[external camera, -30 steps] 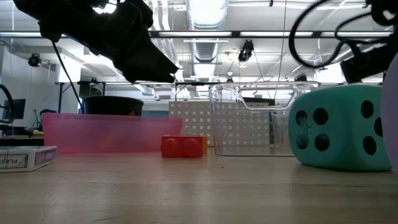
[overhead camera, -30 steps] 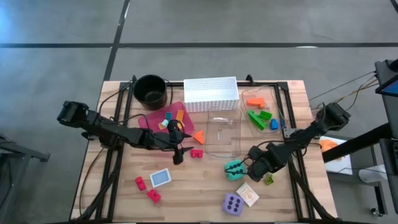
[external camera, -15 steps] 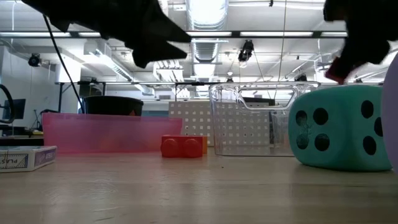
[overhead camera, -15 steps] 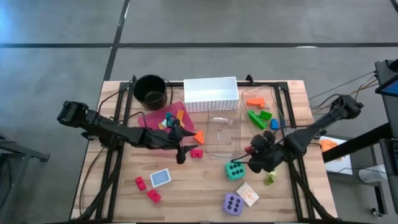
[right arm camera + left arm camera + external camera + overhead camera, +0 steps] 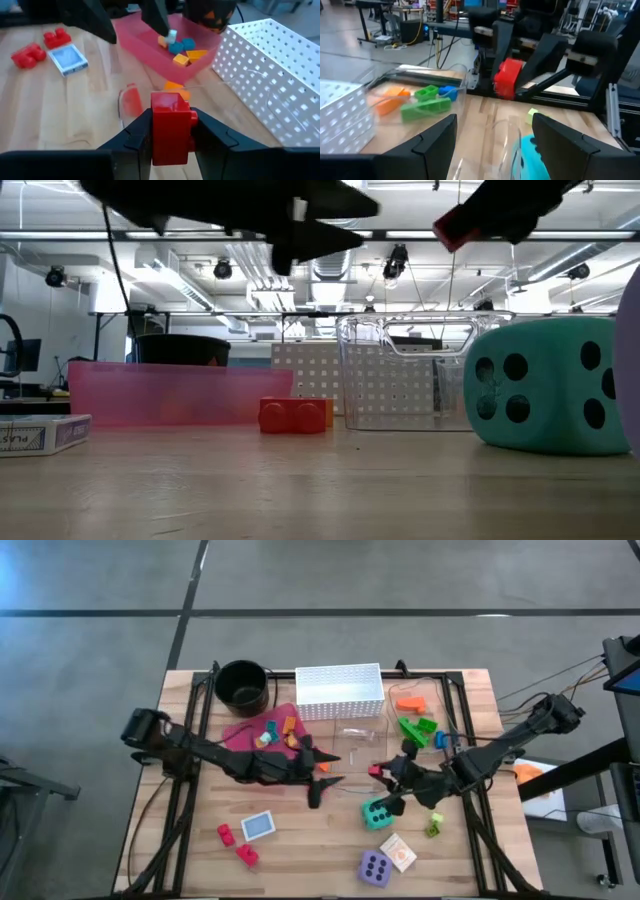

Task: Pick & Place Toys
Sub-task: Put the small red game piece into the red bin

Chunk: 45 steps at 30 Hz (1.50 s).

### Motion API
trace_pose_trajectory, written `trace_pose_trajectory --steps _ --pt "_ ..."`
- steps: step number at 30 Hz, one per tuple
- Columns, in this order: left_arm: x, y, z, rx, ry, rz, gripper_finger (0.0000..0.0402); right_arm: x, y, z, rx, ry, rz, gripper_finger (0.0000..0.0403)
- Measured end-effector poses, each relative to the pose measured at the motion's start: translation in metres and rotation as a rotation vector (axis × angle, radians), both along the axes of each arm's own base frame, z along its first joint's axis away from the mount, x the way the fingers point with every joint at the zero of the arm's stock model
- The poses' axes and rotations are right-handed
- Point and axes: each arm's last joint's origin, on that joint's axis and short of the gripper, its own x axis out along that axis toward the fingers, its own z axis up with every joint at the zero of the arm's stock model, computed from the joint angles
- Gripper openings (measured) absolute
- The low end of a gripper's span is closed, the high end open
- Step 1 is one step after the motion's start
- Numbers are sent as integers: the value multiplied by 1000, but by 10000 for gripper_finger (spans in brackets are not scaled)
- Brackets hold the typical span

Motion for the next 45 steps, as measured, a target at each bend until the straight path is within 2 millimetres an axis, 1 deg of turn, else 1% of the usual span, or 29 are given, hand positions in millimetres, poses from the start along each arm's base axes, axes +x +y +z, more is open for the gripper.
trace_pose_trajectory --steps 3,6,10,12,15,22,27,34,38,41,45 --pt "22 -5 0 62 9 -9 264 10 0 -5 -7 13 27 119" --pt "38 -8 1 104 40 -15 264 16 1 -9 -8 31 39 119" --pt "47 -10 7 97 95 -14 264 19 2 -10 -27 40 51 120" --pt "47 -10 4 107 144 -16 264 19 2 -9 -26 40 53 120" --pt "46 -10 1 112 173 -17 264 19 3 -5 -14 13 54 120" --pt "46 -10 1 111 166 -17 264 23 4 1 10 -54 56 120" --pt "46 -10 3 113 141 -17 264 27 1 6 24 -115 43 120" --pt "47 -11 6 169 114 -28 264 31 0 7 15 -155 49 120" --pt "48 -11 8 176 107 -29 263 38 2 2 -7 -153 60 120" --pt "48 -11 8 199 105 -36 250 44 3 -2 -38 -127 66 120" --pt "48 -12 7 196 113 -65 211 50 3 -3 -54 -118 63 120"
